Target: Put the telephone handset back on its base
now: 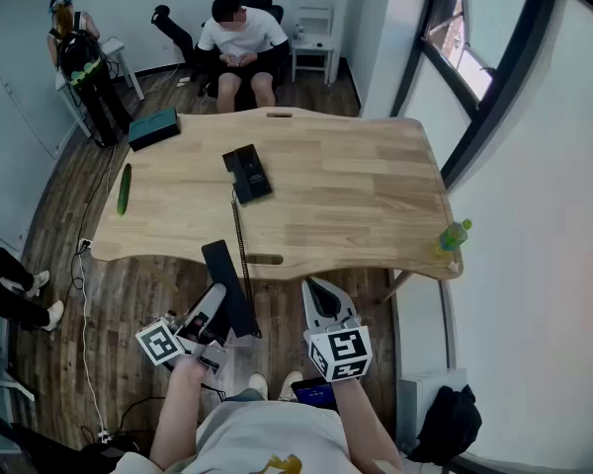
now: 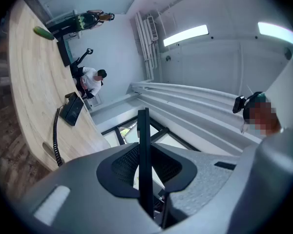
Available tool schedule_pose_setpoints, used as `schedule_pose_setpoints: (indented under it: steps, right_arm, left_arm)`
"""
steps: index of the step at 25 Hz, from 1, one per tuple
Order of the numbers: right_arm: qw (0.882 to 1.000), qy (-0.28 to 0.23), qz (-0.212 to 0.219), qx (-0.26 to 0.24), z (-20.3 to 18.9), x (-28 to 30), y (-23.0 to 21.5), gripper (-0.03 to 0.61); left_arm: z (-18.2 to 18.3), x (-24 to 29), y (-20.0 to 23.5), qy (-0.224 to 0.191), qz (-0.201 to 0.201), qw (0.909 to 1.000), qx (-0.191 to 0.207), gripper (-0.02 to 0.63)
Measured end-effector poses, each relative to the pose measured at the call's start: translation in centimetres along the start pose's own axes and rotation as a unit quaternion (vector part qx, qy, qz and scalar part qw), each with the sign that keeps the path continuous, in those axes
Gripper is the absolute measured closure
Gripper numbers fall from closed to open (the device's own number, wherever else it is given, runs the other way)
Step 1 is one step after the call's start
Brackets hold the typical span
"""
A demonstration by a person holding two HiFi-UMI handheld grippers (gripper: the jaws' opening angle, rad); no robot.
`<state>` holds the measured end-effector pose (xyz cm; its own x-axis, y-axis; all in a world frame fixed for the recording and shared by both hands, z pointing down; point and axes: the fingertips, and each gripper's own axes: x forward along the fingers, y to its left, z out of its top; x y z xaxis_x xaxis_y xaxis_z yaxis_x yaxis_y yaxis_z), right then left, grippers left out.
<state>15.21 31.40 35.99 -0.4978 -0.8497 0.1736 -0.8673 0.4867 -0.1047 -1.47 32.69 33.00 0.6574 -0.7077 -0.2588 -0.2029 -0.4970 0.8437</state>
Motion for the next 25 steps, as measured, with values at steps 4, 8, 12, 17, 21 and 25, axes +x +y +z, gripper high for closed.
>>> schedule_pose_setpoints:
  steps: [4,8,12,17,21,25]
  right_arm:
    - [1.000,0.003,-0.001,-0.004,-0.2,0.0,0.3,0.574]
    - [1.000,0.005,0.000,0.007,-0.4,-0.4,0.5,0.574]
    - [0.999,0.009,0.021,0.031,-0.7,-0.1,1.0,0.574]
    - [0.999,0.021,0.041,-0.006,-1.2,-0.4,2.5,0.574]
    - [0.999,0.018,0.040,-0.005,-1.3,-1.2,2.2,0.574]
    - [0.999,0.014,0.039,0.000,-1.1,-1.3,1.9,0.574]
  left_arm:
    - [0.2,-0.9,0.8,-0.003,0.011,0.9999,-0.005,0.541]
    - [0.5,-1.5,1.1,-0.009,0.015,0.9998,-0.011,0.541]
    - [0.5,-2.0,1.1,-0.004,0.024,0.9997,-0.005,0.541]
    - [0.7,-2.1,0.8,-0.006,0.022,0.9997,0.003,0.541]
    - [0.6,-1.4,0.8,-0.012,0.017,0.9997,-0.013,0.541]
    - [0.8,-0.9,0.7,-0.008,0.006,0.9999,-0.014,0.541]
